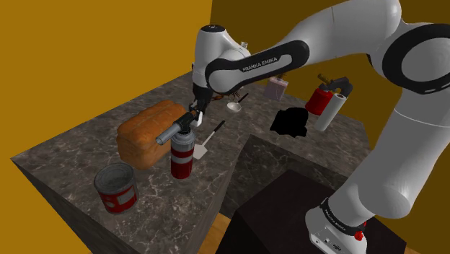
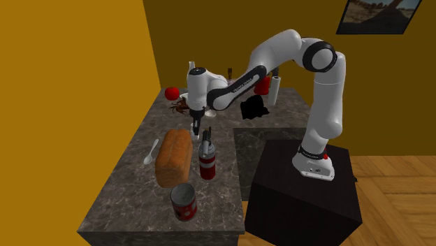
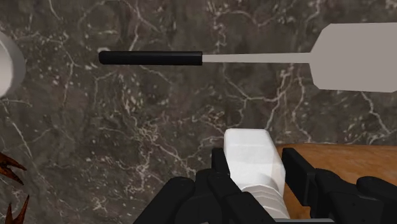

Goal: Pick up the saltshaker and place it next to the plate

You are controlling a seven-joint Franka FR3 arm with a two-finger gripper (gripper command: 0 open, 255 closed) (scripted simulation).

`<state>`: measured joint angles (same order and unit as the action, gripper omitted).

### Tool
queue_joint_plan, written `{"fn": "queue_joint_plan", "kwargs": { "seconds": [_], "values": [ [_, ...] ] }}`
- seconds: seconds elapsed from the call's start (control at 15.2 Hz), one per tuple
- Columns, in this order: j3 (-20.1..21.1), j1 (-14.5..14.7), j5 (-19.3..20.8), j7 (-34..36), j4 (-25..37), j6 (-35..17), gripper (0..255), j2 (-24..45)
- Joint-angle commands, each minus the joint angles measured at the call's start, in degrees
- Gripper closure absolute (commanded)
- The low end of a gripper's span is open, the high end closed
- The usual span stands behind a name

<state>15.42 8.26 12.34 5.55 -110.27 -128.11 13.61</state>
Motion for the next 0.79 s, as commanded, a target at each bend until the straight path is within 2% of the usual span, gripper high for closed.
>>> {"fn": "queue_joint_plan", "kwargs": {
  "seconds": [0.0, 0.73],
  "values": [
    [0.12, -0.07, -0.41, -0.36, 0.55, 1.27, 255, -0.75],
    [0.54, -0.26, -2.19, -2.12, 5.33, 8.79, 255, -3.74]
  ]
}}
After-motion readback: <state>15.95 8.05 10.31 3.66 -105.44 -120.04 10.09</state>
